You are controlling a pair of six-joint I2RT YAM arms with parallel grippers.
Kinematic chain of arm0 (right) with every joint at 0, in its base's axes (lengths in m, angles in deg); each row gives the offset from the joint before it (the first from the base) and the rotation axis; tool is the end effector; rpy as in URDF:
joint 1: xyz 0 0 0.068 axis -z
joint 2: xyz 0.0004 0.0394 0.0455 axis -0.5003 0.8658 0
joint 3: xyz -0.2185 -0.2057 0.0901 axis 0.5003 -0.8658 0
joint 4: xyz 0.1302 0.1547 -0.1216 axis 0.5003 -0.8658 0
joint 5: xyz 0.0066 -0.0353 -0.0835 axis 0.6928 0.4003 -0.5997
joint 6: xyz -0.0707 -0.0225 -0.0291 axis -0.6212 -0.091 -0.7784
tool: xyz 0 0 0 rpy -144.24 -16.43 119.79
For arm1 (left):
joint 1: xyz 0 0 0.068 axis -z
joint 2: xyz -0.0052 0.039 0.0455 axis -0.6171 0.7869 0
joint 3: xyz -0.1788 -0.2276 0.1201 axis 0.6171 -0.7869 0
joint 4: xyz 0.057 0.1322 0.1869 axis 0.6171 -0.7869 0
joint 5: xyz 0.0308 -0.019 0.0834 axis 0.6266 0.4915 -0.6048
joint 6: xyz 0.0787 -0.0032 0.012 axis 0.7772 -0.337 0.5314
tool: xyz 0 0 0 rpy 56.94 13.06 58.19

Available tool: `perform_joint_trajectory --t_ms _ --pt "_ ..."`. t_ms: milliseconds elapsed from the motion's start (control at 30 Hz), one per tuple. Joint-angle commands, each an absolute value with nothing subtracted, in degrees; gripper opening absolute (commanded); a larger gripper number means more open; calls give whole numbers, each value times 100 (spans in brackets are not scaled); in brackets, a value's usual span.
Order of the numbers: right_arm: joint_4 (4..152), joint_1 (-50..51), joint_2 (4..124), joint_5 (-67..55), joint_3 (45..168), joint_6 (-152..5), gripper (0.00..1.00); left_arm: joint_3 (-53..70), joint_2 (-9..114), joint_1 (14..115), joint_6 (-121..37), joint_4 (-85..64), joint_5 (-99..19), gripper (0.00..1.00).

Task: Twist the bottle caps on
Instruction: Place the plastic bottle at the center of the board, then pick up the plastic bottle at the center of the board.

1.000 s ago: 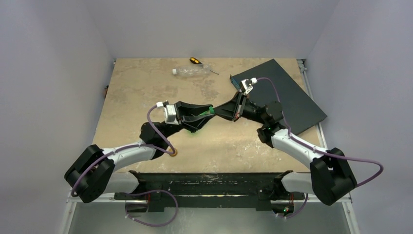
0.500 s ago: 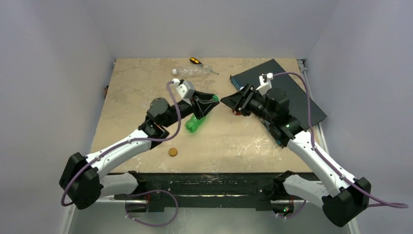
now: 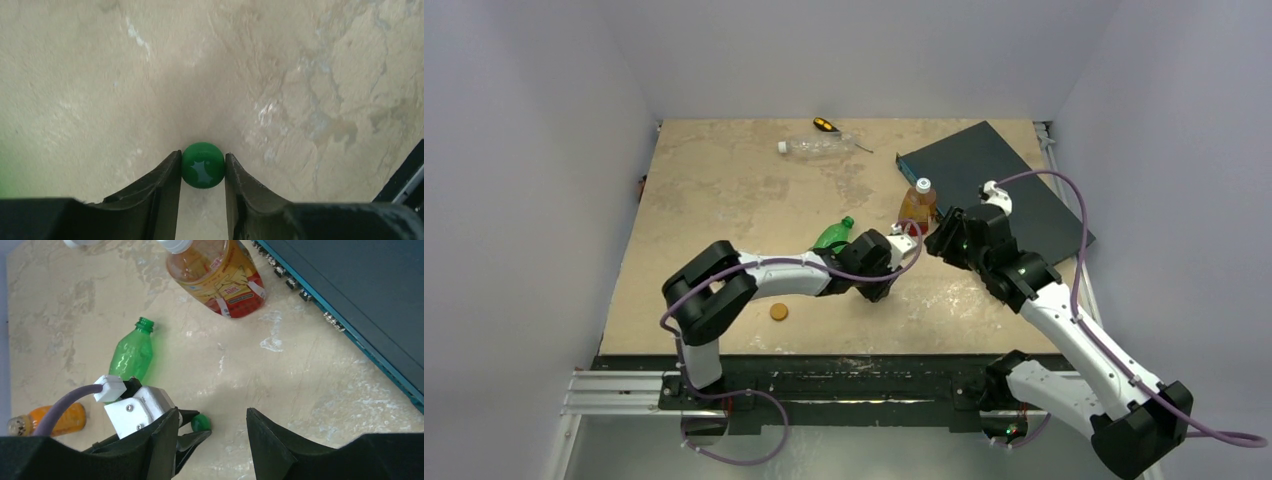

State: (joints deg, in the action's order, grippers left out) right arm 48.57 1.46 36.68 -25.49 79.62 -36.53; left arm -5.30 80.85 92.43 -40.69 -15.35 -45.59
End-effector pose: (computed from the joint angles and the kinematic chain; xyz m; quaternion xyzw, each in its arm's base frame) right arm 0.1620 0.0719 0.3191 0.1657 0.8691 0.1944 0.4236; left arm 0.2208 -0.3127 0.1895 0.3557 0.8654 -0.2068 0.2862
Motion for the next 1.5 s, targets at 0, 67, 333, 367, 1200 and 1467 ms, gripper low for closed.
perform_joint_trajectory --t_ms 0,67,333,367,1200,1467 --pt "4716 138 3614 -3049 7900 -3969 56 119 8530 9443 -4020 -2065 -5110 24" --pt "4719 129 3637 -3018 7857 -4011 56 239 8639 9475 -4019 -2175 -5217 33" --pt "4768 134 3739 -2924 7858 -4201 64 399 8085 9427 -3910 -2331 -5415 98" --pt "4787 131 3757 -2869 7861 -4254 64 404 7922 9379 -3933 -2297 -5397 100" --pt "5380 -974 5419 -2458 7858 -4696 64 1072 8393 7273 -3180 -3667 -5021 100" --pt "5489 -1101 5711 -2530 7895 -5027 62 332 8120 7202 -3038 -2897 -4590 72"
